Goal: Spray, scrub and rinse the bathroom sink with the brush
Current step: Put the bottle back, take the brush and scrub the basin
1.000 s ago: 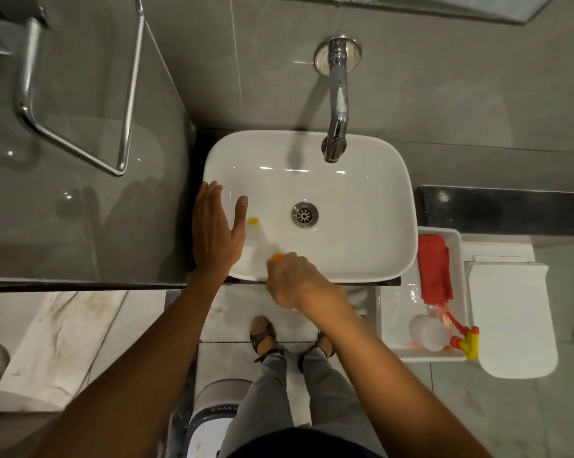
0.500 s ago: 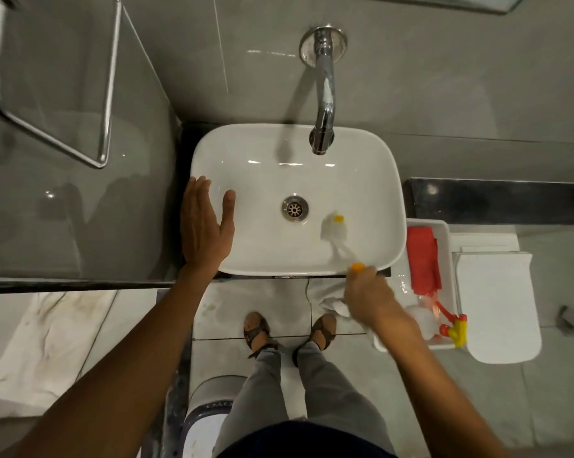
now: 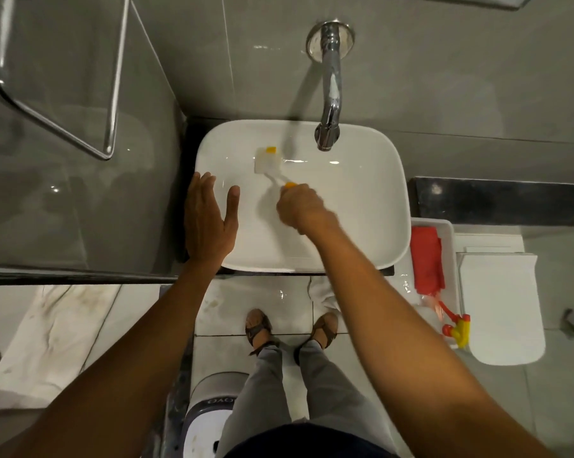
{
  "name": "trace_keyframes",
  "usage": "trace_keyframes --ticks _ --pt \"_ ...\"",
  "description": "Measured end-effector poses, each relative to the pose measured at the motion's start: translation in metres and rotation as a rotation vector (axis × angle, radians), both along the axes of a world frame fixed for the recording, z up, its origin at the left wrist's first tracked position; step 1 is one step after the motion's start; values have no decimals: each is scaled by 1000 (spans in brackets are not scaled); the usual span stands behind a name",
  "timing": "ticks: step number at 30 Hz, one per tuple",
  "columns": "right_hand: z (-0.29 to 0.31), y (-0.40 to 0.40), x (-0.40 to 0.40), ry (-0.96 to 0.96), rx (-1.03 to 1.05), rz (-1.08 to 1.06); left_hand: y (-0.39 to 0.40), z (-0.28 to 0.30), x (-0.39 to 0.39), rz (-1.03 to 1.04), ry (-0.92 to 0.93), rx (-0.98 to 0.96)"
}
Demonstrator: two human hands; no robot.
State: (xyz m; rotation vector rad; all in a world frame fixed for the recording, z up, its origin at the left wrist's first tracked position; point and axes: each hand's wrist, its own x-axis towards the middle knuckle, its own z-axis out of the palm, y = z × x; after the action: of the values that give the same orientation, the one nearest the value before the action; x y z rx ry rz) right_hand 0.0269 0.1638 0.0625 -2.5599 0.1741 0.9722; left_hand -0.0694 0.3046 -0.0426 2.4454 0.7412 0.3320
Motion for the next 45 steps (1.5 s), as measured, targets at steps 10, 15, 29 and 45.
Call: trace_keyframes --ticks 10,15,29,45 --pt "-12 -147 -55 42 -354 210 -3 10 -1 0 16 -49" --pt "-5 -101 -121 147 -203 344 -1 7 -1 -4 -7 -31" --pt "-13 -63 16 -130 -241 81 -3 6 -2 7 -51 -38" --pt "1 -54 -126 102 -141 376 -3 7 -8 -48 -65 -17"
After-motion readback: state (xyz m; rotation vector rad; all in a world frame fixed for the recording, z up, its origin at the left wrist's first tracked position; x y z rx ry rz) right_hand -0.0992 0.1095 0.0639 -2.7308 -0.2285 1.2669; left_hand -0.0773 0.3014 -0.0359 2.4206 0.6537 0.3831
